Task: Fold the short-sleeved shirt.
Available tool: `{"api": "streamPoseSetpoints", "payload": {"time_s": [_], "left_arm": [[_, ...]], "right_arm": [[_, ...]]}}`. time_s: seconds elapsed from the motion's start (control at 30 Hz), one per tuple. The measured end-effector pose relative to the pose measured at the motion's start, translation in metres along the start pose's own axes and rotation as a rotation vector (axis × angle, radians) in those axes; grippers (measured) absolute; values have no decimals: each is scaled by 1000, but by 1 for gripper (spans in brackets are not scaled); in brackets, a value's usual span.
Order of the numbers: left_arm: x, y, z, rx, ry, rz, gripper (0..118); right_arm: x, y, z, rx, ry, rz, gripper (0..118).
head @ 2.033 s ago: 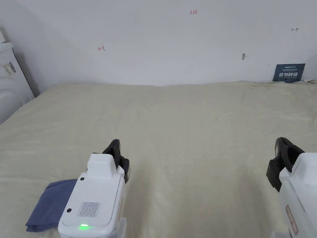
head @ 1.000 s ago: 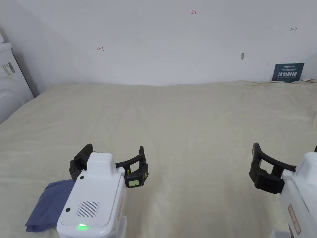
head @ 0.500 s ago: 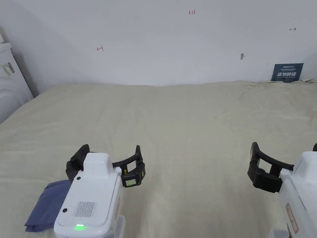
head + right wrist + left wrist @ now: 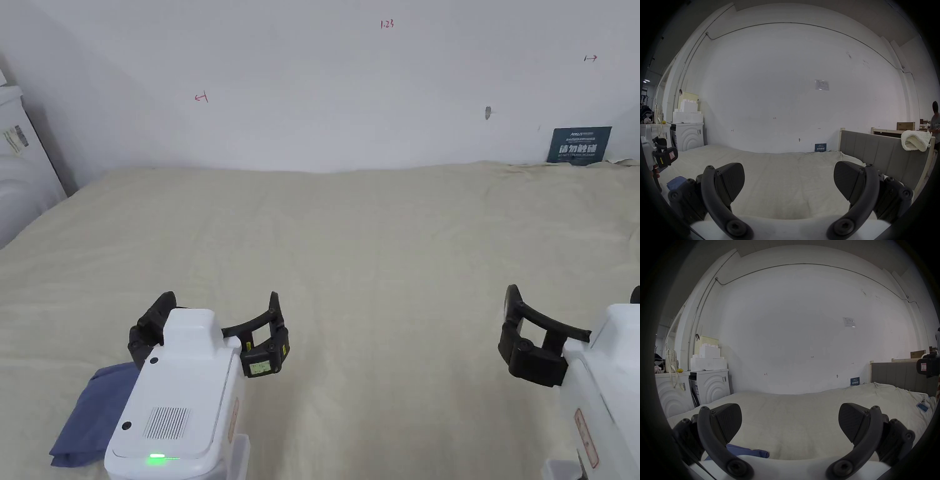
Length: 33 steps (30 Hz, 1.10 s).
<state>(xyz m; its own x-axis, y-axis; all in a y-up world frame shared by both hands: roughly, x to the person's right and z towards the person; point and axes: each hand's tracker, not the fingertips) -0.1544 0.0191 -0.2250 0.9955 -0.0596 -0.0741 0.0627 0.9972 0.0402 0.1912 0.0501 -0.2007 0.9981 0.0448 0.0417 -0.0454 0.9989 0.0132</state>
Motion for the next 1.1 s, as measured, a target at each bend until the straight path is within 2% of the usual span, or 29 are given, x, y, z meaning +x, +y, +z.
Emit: {"api": "streamPoseSetpoints", "payload": {"time_s": [1.1], "left_arm": [[-2, -1, 0, -4, 7, 3, 118]], "right_arm": [[-3, 0, -1, 0, -4, 17, 111]]}}
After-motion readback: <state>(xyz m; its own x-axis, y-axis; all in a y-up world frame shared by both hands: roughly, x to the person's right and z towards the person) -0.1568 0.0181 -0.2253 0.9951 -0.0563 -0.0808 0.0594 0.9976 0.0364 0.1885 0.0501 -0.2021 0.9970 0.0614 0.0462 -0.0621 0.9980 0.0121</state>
